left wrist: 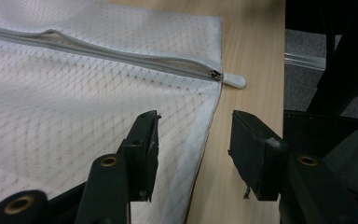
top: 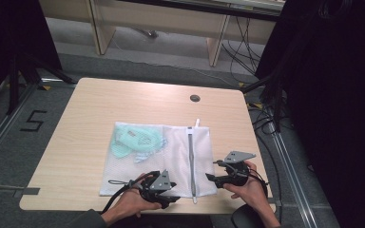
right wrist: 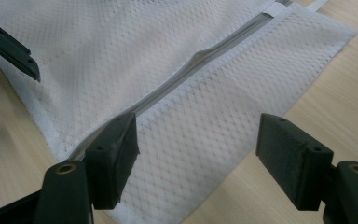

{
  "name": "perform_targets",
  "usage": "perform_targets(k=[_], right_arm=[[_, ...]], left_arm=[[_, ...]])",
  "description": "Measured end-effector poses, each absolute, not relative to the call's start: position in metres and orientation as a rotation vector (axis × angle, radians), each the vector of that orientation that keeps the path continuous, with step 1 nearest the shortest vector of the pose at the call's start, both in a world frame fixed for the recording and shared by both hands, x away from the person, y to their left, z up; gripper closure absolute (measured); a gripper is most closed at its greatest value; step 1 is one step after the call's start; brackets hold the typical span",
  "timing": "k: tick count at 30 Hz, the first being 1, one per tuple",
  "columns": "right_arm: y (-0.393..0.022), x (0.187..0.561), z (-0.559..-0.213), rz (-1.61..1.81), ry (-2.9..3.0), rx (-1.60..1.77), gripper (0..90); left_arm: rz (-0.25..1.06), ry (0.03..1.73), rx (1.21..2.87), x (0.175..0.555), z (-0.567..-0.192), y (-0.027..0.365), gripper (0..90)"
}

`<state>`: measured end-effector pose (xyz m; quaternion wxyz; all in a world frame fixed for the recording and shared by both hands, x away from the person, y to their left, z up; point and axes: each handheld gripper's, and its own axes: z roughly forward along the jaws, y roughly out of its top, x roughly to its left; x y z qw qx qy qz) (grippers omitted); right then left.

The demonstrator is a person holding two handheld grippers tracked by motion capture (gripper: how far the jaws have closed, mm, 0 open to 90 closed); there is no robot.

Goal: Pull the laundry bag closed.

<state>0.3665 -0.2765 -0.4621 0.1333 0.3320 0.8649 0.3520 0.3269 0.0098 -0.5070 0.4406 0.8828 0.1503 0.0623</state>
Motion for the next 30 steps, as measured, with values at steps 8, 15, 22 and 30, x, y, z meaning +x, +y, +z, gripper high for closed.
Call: perform_targets(k=[8, 15, 22, 30], right_arm=[[-0.275, 0.367, -0.465, 1.058, 2.484, 0.977, 30.2], [-0.277, 0.368, -0.463, 1.009, 2.520, 0.967, 30.2], [-0.275, 0.368, -0.463, 1.024, 2.517, 0.983, 30.2], [-0.275, 0.368, -0.462, 1.017, 2.520, 0.964, 30.2]], left_arm=[[0.135, 0.355, 2.203, 0.335, -0.513, -0.006, 55.0], [0.100, 0.323, 2.217, 0.341, -0.514, -0.017, 59.4], [0.084, 0.342, 2.234, 0.344, -0.518, -0.022, 60.7], [0.139, 0.340, 2.268, 0.346, -0.515, -0.022, 77.8]])
